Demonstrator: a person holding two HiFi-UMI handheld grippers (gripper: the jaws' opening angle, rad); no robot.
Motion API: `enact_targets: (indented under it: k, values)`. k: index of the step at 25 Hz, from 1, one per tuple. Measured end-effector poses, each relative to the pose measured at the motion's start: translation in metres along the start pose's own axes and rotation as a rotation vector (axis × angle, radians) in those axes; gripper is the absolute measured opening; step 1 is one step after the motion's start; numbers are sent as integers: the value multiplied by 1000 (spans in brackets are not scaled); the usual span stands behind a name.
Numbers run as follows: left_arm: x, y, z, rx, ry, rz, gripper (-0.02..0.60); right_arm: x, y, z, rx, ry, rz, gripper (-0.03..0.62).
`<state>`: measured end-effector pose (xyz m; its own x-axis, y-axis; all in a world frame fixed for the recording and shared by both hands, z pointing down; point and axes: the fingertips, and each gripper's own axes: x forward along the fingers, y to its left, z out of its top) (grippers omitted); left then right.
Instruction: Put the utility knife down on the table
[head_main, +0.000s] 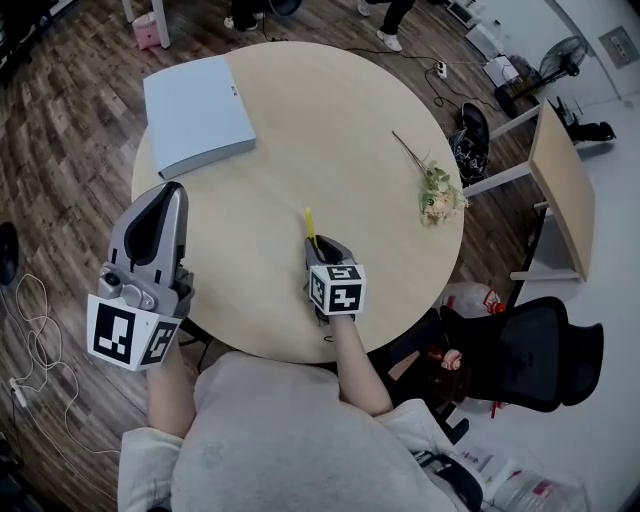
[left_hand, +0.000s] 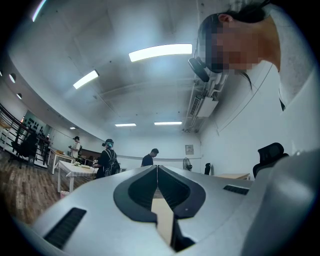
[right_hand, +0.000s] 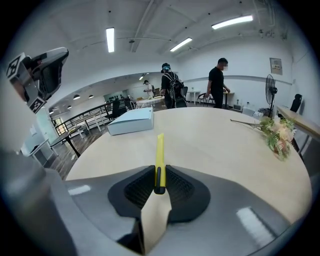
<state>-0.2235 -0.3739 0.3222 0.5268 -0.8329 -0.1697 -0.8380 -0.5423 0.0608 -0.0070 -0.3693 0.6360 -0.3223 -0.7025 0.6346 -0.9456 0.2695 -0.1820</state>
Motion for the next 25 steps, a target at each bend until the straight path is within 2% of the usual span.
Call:
enact_targets:
  k: [14,25]
  values:
    - [1,6,-4,-11,8,-9,9,13,-10,-45,44,147,-43,75]
    - [-11,18,-8,-22,8,14,9,15,-11,-62,53,207,-73,77]
